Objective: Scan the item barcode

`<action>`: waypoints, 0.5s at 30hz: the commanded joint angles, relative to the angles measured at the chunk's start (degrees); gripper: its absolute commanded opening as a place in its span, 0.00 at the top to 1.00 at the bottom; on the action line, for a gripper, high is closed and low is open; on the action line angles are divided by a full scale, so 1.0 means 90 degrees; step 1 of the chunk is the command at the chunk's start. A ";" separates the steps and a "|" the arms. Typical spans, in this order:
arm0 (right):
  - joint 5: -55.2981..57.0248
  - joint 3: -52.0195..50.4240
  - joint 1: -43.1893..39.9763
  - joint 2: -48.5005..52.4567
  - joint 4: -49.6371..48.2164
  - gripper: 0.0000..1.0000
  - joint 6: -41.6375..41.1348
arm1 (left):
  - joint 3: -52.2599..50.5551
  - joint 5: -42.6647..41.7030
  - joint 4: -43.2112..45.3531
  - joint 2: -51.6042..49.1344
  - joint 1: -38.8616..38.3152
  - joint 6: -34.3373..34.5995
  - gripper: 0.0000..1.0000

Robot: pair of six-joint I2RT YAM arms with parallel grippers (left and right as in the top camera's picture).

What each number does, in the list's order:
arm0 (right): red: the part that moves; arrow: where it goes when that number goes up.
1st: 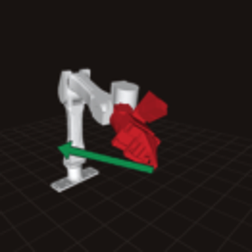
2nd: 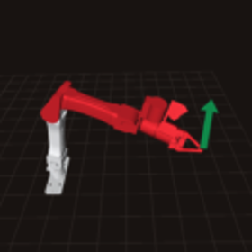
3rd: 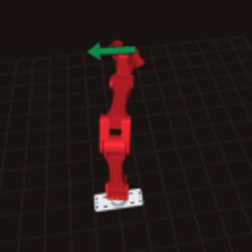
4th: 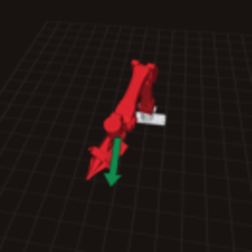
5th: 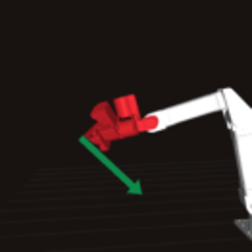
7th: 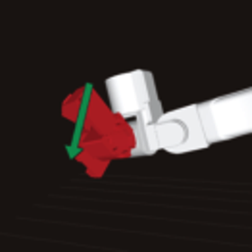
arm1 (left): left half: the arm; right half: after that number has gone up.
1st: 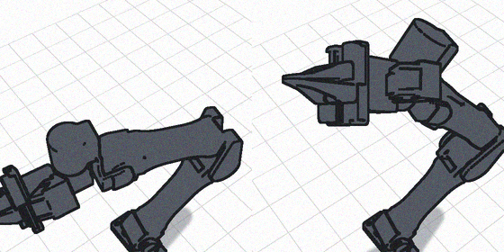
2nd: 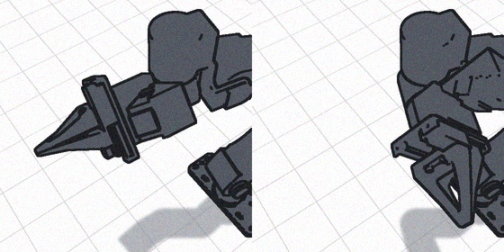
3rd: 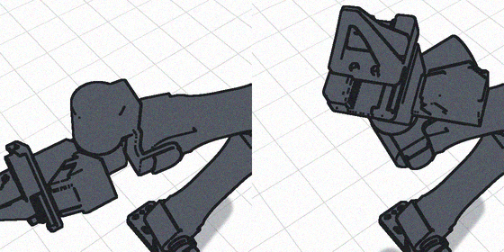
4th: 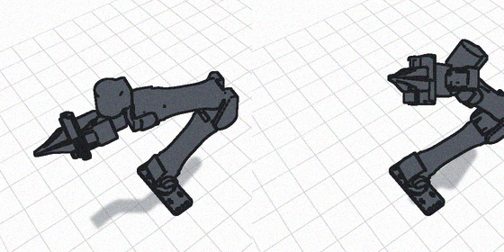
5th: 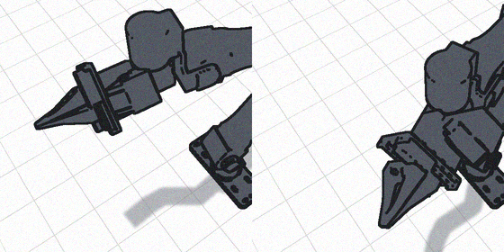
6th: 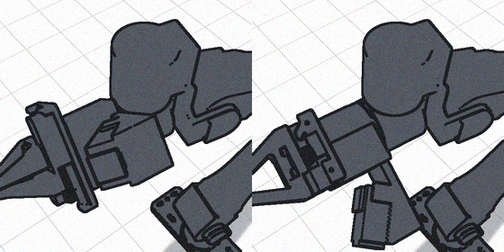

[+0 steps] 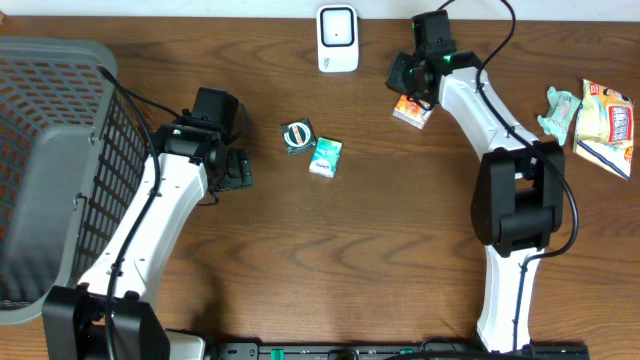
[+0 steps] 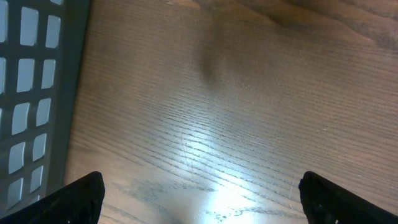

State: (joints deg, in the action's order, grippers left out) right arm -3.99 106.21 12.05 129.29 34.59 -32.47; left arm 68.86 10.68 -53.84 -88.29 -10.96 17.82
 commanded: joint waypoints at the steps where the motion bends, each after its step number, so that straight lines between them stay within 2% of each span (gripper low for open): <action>1: 0.0287 -0.0083 0.0053 0.0214 0.0119 0.87 0.0464 | 0.0024 0.0056 -0.0032 0.0083 0.0032 0.0034 0.02; 6: 0.0537 -0.0083 0.0041 0.0245 0.0697 0.94 0.0600 | 0.0024 0.0056 -0.0032 0.0083 0.0032 0.0032 0.02; 15: 0.1086 -0.0073 0.0034 0.0243 0.1727 0.99 0.0685 | 0.0024 0.0056 -0.0032 0.0083 0.0032 0.0032 0.02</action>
State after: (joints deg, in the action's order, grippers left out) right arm 2.63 105.80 12.25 131.00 48.16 -27.75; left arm 68.86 10.68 -53.84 -88.29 -10.96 17.82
